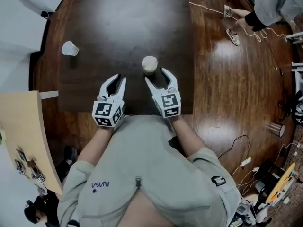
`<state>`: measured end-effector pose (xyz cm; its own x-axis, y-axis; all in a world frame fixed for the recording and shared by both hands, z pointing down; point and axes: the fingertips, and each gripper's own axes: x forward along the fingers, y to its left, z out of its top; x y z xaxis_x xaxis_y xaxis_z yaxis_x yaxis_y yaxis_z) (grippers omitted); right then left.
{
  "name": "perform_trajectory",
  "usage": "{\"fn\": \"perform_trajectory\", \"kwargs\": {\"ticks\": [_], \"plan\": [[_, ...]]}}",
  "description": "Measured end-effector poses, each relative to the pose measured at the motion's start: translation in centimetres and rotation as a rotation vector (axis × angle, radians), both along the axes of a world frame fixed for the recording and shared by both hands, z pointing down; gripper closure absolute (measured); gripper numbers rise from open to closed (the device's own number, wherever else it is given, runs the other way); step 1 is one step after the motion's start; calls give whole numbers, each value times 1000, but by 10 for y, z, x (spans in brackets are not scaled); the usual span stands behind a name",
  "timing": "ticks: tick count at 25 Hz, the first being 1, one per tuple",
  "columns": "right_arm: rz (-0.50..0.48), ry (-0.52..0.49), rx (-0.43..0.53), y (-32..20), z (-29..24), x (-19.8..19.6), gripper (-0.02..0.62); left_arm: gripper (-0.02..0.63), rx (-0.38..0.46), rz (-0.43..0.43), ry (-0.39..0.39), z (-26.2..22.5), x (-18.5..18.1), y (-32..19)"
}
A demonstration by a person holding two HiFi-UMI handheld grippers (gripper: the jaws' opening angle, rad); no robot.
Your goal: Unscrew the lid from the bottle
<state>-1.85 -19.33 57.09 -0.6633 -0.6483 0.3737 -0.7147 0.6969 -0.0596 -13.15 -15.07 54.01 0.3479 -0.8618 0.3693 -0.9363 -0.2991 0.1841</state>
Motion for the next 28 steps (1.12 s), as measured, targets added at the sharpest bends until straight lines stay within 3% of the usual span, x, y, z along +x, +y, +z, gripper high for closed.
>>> {"fn": "perform_trajectory", "kwargs": {"ticks": [5,12,16,28], "plan": [[-75,-8,-25,-1,19,-26,267,523,-84,5,-17,19,-5,-2],[-240,35,-5,1,39,-57,253,532,-163,-26,-31,42,-5,-14],[-271,22,-1,0,42,-68,250,592,-192,-38,-44,44,-8,-12],[-331,57,87,-9,31,-91,249,600,-219,-26,-52,43,-11,-10]]}}
